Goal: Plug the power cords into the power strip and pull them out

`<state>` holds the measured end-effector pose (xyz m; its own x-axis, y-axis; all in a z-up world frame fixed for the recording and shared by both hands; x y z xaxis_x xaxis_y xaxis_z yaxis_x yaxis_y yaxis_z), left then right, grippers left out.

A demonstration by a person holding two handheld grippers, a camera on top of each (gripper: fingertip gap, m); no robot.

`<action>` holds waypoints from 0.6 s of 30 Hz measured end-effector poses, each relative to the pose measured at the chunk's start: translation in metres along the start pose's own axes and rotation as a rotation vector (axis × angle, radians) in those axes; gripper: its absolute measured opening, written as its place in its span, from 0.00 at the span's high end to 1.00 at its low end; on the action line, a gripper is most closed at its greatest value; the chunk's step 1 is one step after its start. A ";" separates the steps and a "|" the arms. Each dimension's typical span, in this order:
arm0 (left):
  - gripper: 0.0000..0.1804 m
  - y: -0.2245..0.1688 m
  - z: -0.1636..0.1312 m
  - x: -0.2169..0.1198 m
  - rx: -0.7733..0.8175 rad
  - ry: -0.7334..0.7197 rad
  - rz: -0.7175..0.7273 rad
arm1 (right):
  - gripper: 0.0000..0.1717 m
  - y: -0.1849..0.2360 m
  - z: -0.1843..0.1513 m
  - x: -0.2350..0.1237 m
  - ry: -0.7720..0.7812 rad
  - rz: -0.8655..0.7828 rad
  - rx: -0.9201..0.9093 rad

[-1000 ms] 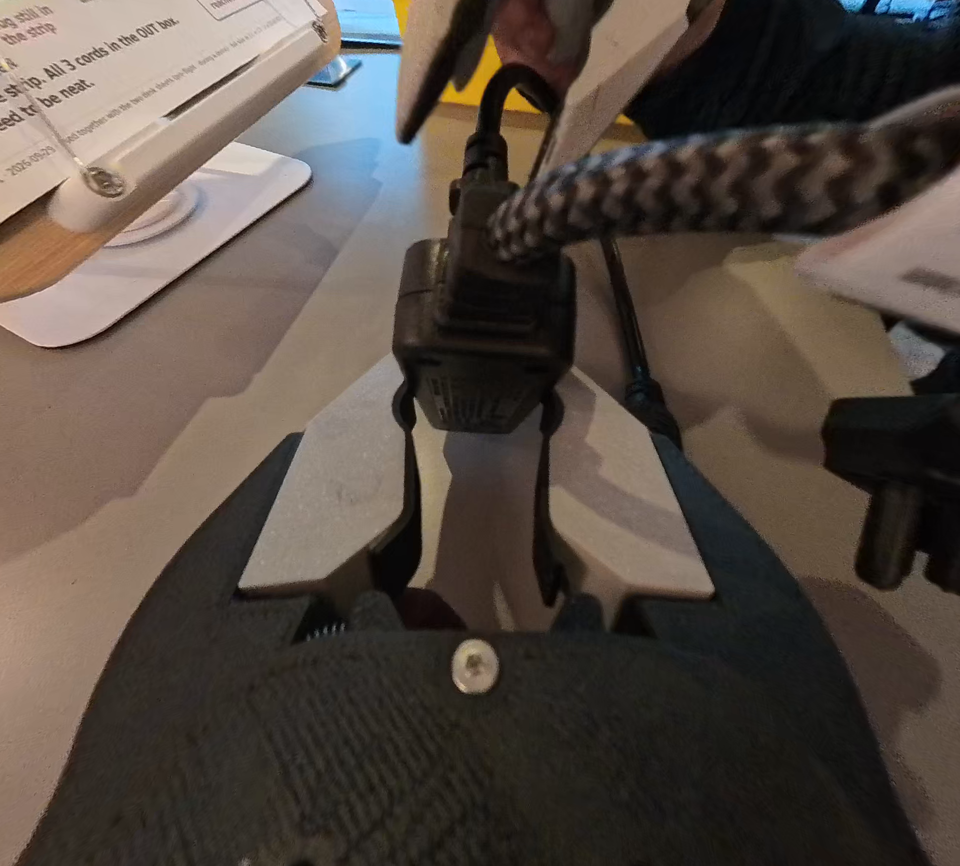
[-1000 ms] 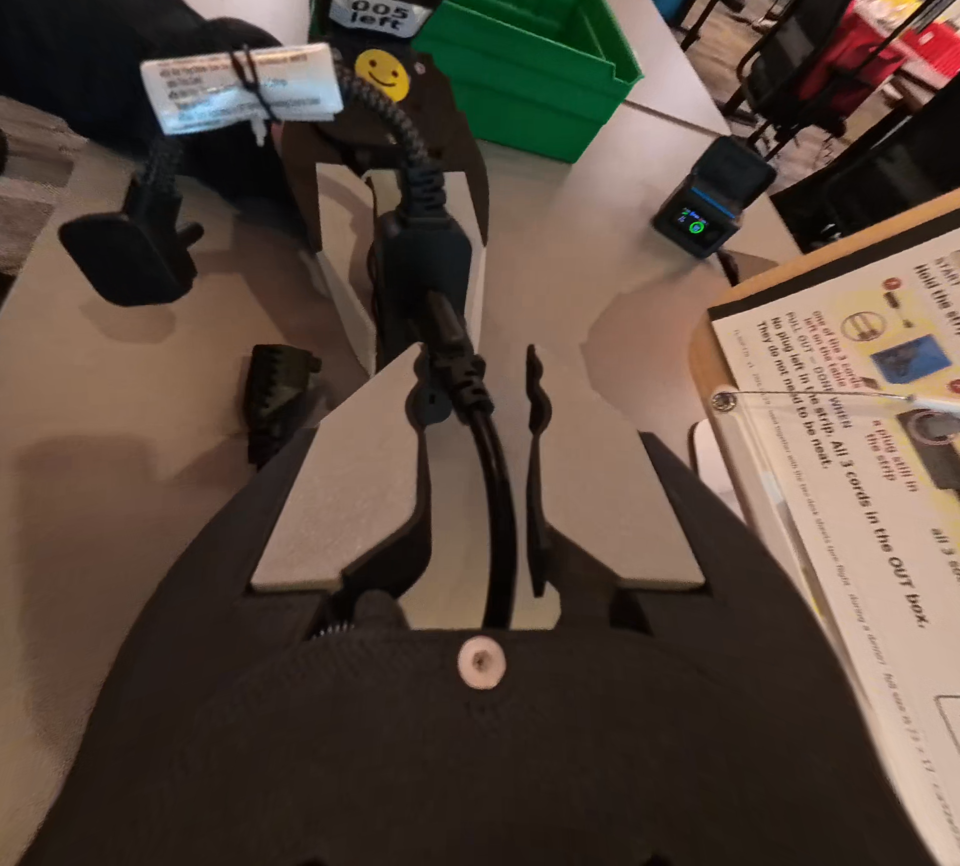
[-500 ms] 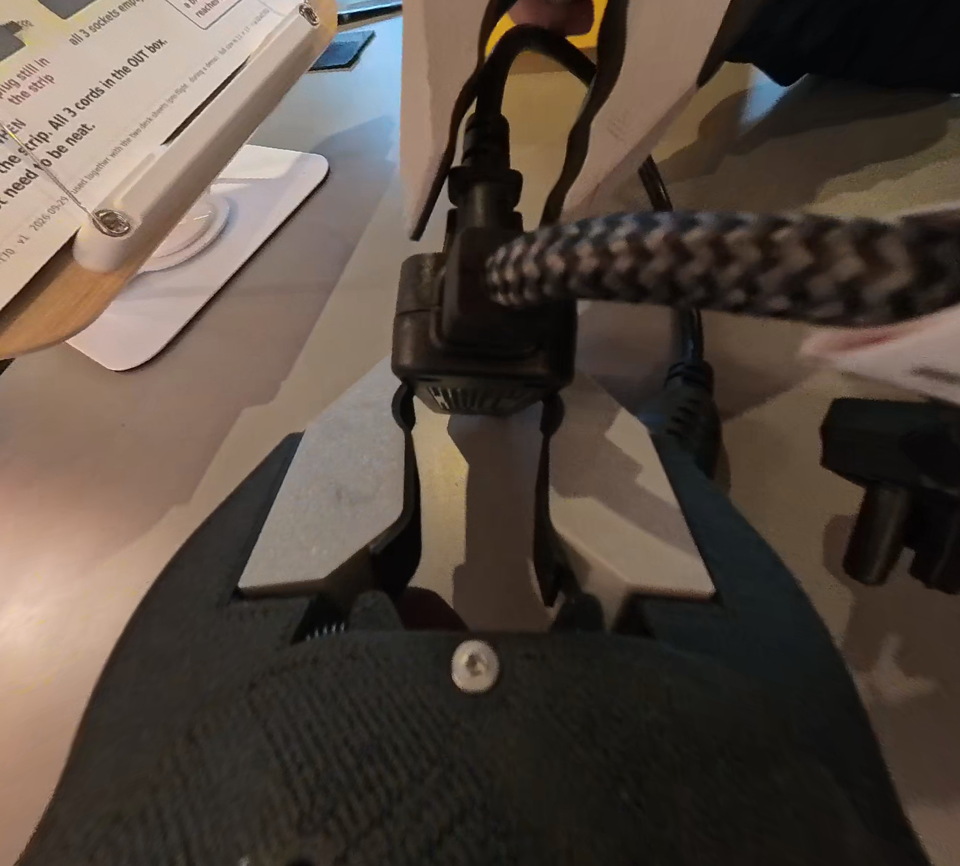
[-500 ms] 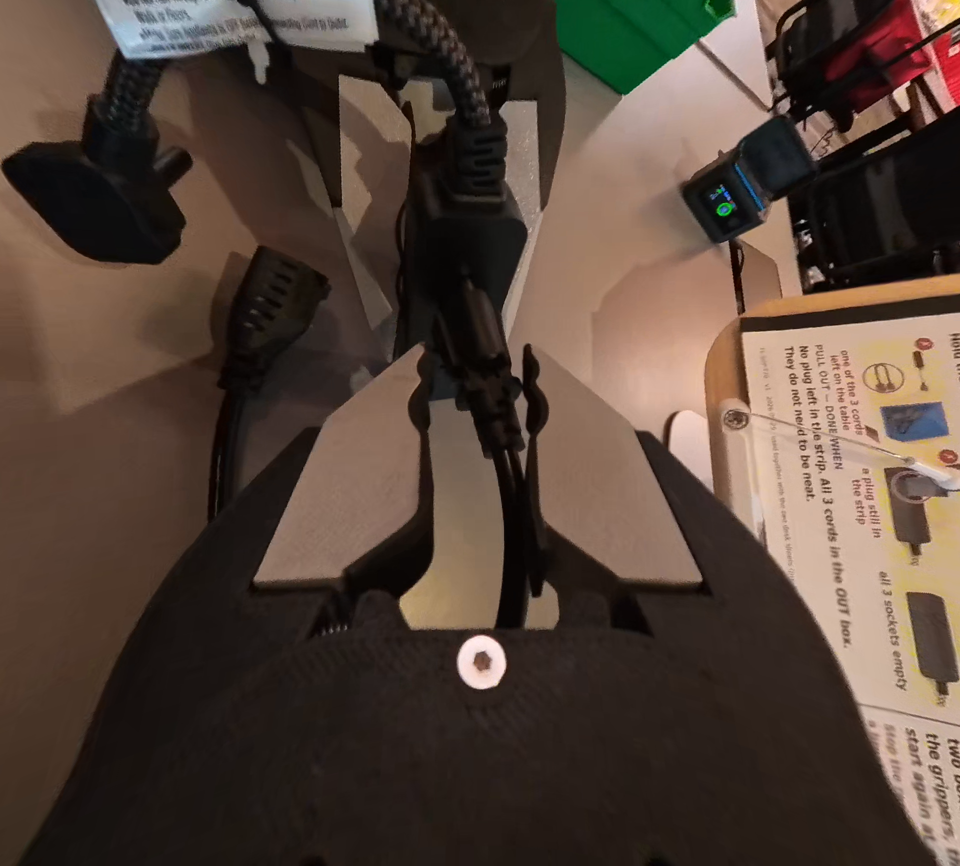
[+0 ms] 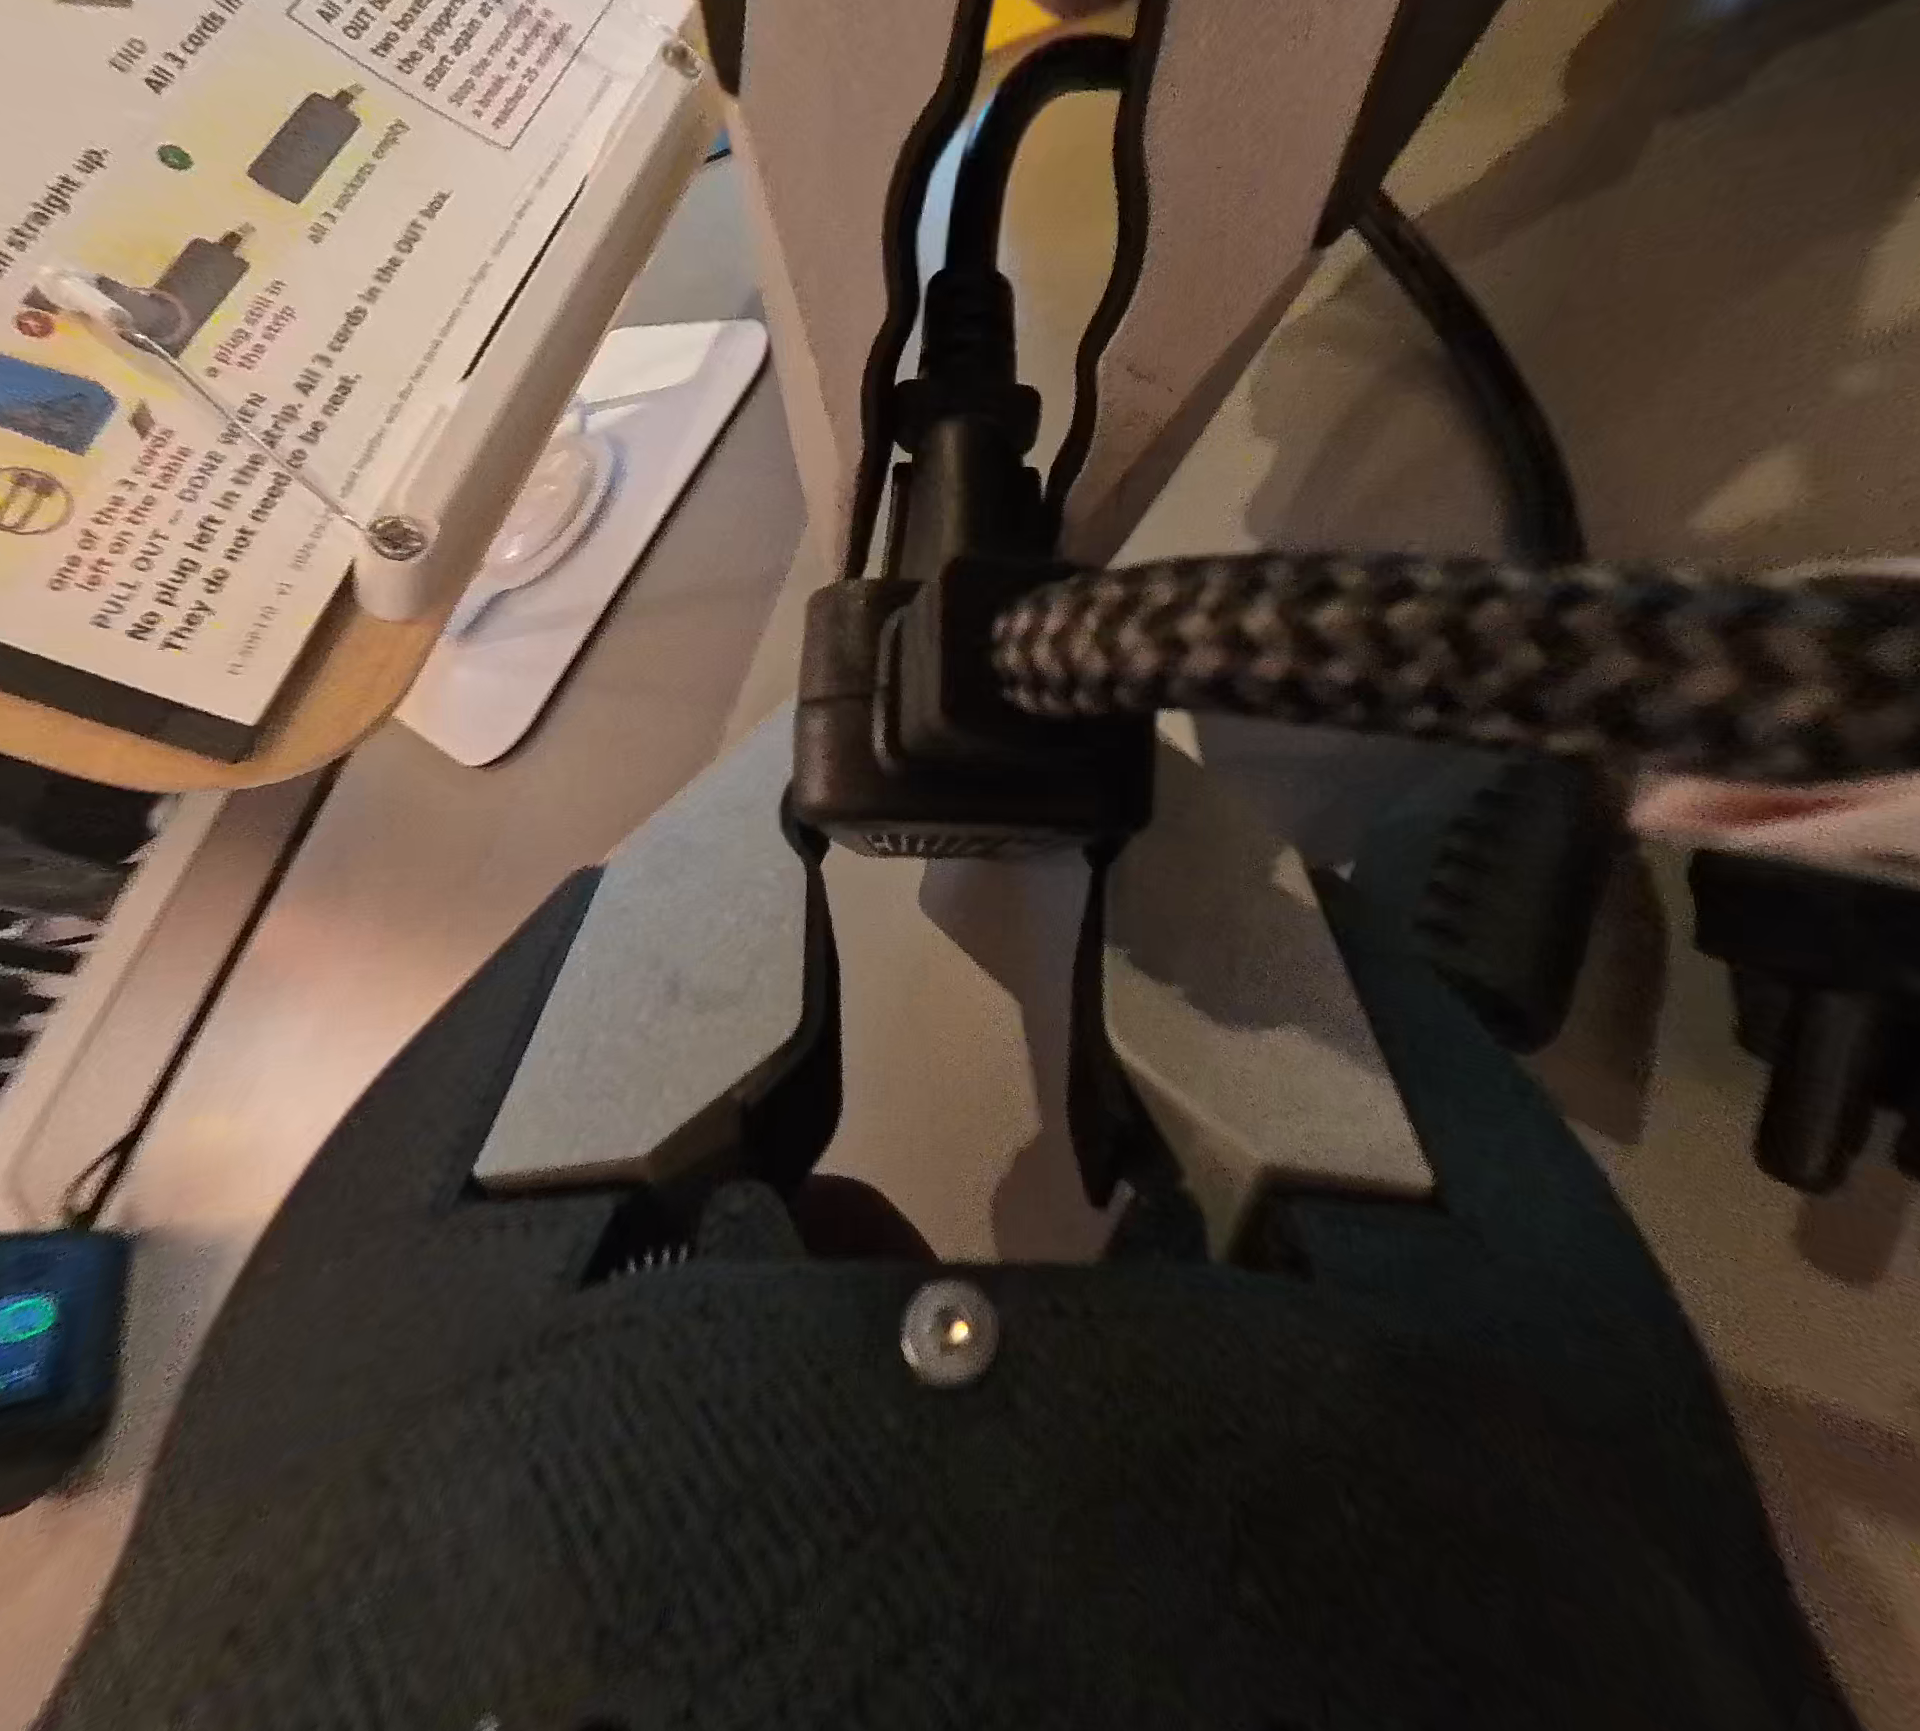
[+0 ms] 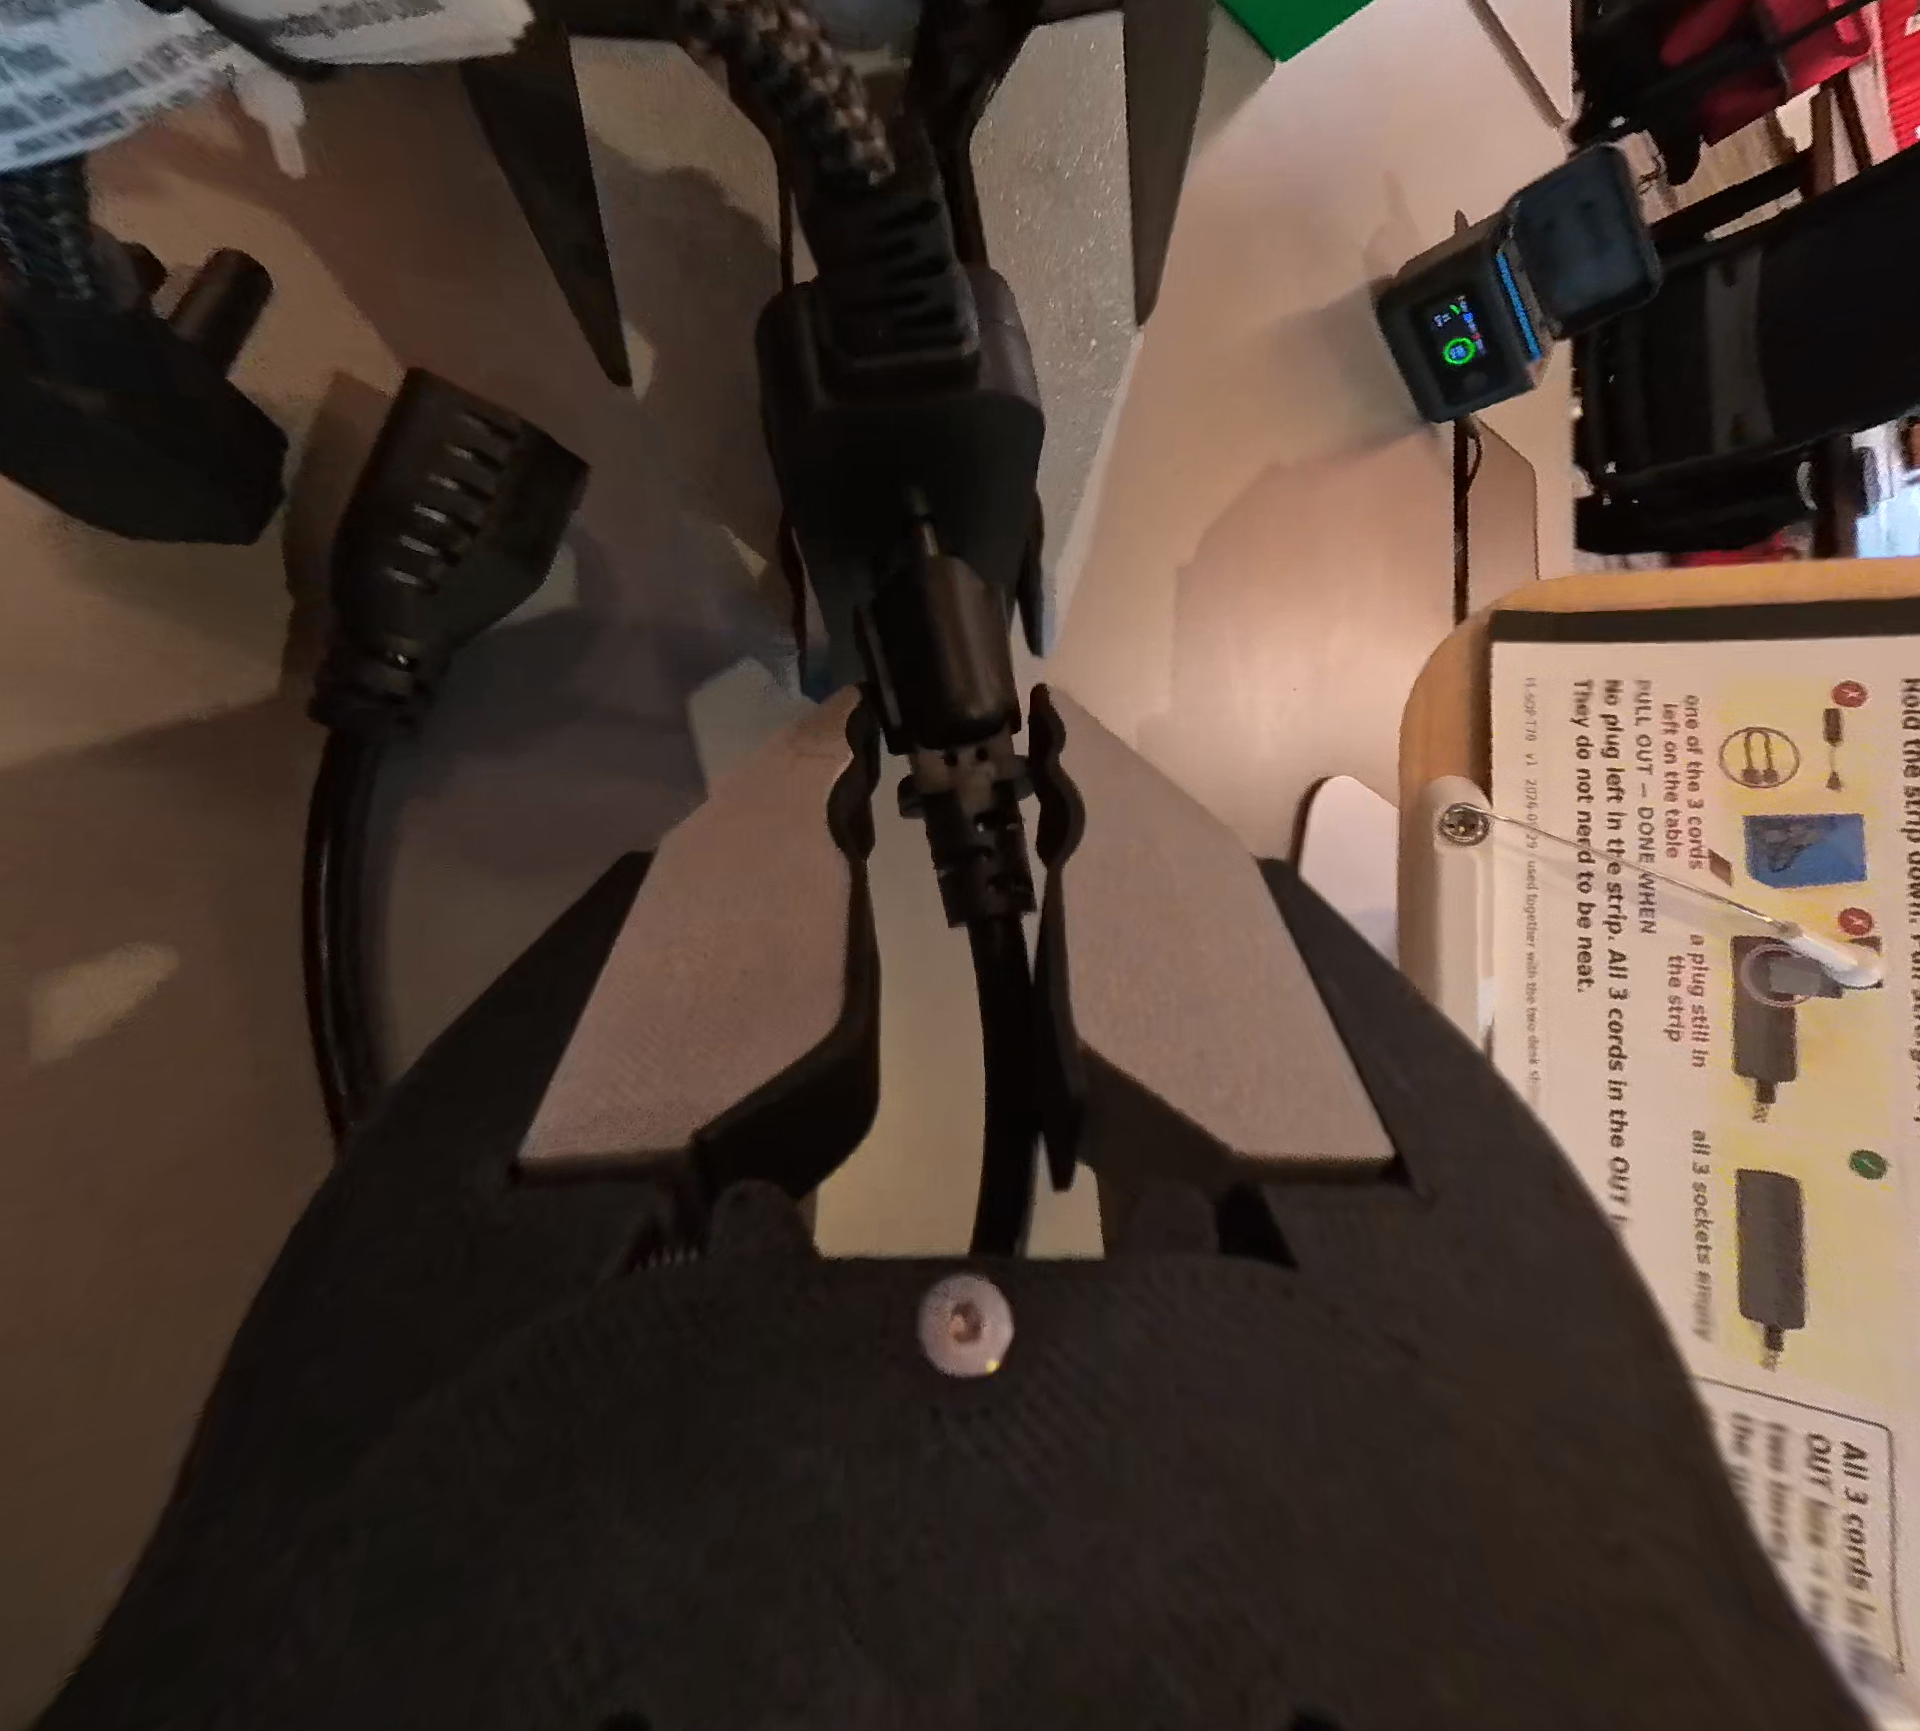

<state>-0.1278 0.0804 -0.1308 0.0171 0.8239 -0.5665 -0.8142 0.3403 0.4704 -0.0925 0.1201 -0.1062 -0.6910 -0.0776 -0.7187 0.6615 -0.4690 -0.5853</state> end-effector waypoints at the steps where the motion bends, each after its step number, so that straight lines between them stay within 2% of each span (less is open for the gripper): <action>1: 0.74 0.001 -0.001 0.001 0.020 0.012 0.022 | 0.85 0.000 -0.001 0.001 0.010 -0.014 -0.025; 4: 0.74 0.004 -0.004 0.000 -0.003 0.018 0.027 | 0.86 -0.003 -0.006 -0.002 0.032 -0.036 -0.046; 6: 0.74 0.018 -0.018 -0.005 -0.034 0.044 0.071 | 0.88 -0.017 -0.032 -0.008 0.104 -0.076 0.029; 8: 0.75 0.031 -0.029 -0.009 -0.147 0.014 0.055 | 0.88 -0.023 -0.043 -0.017 0.013 -0.018 0.130; 10: 0.74 0.032 -0.028 -0.010 -0.199 -0.055 -0.017 | 0.87 -0.028 -0.038 -0.024 -0.060 -0.029 0.169; 13: 0.74 0.015 -0.010 -0.013 -0.080 -0.170 -0.056 | 0.87 -0.020 -0.025 -0.023 -0.084 -0.050 0.098; 16: 0.74 -0.007 0.002 -0.015 0.094 -0.225 -0.050 | 0.87 -0.008 -0.020 -0.016 -0.051 -0.045 0.023; 18: 0.74 -0.013 0.006 -0.019 0.146 -0.270 -0.048 | 0.87 -0.002 -0.013 -0.017 -0.090 -0.010 0.021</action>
<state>-0.1137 0.0632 -0.1226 0.2232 0.8893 -0.3992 -0.7173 0.4271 0.5505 -0.0784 0.1334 -0.0974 -0.7217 -0.1515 -0.6754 0.6488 -0.4881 -0.5838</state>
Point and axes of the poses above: each gripper's, where its closed fingertips meet, x out along the fingers, z out of its top, y = z × x across the jaws, the point moved 4 cm from there along -x, back along the fingers, and after that the axes turned 10 degrees about y, right-handed, at the moved point
